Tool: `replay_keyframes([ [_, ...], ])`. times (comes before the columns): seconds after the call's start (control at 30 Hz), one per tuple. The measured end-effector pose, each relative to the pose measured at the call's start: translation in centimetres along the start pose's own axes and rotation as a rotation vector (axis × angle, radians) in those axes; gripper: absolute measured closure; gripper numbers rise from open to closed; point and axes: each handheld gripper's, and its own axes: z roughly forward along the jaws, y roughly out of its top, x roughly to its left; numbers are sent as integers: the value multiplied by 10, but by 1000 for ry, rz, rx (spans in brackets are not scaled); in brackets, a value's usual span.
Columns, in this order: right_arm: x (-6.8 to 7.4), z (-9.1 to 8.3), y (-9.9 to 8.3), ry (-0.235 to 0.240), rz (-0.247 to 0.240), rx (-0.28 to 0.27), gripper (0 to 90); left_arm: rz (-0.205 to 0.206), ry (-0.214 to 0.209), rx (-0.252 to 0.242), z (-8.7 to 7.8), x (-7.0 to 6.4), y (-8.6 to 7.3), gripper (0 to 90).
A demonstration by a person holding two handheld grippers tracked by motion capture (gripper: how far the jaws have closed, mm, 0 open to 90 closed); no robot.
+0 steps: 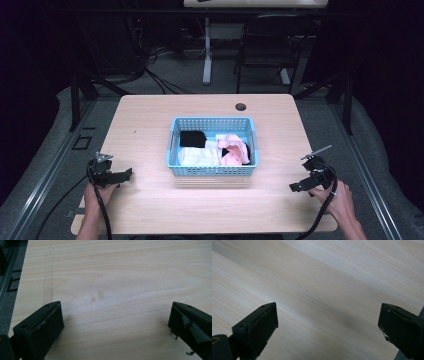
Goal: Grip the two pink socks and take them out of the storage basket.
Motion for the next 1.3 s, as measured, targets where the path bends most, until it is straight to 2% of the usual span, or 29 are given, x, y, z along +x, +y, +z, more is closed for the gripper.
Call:
replay_keyframes([
  [0.03, -1, -1, 0, -11, -7, 12, 25, 0, 1, -1, 0, 0, 0, 0],
  [0.13, 1, -1, 1, -1, 0, -5, 28, -2, 1, -4, -1, -1, -2, 1],
  [0.17, 1, -2, 3, -8, -16, 11, 29, -1, 3, -3, -2, -1, -2, 1],
  [0.37, 6, -4, 9, -17, -30, 7, 35, 3, -1, -3, -2, -1, -2, 1],
  [0.47, 8, -5, 12, -8, -17, -5, 37, 4, -1, -5, -2, 0, -2, 1],
  [0.5, 9, -5, 12, -2, -1, -27, 37, 3, 0, -7, -2, -1, -3, 1],
  [0.53, 9, -8, 14, -1, -20, -4, 38, 4, 0, -8, -2, -1, -3, 2],
  [0.57, 11, -8, 15, -5, -9, -20, 38, 6, -1, -10, -3, -1, -4, 4],
  [0.6, 12, -10, 16, -1, -22, -10, 38, 5, -1, -9, -3, -2, -4, 4],
  [0.67, 15, -11, 19, 12, -19, -24, 38, 3, 0, -10, -3, -2, -4, 4],
  [1.03, 37, -27, 46, 23, -92, -43, 29, 9, -2, -14, -7, -3, -9, 4],
  [1.3, 54, -42, 74, 38, -131, -93, 14, 12, -7, -17, -7, -3, -9, 2],
])
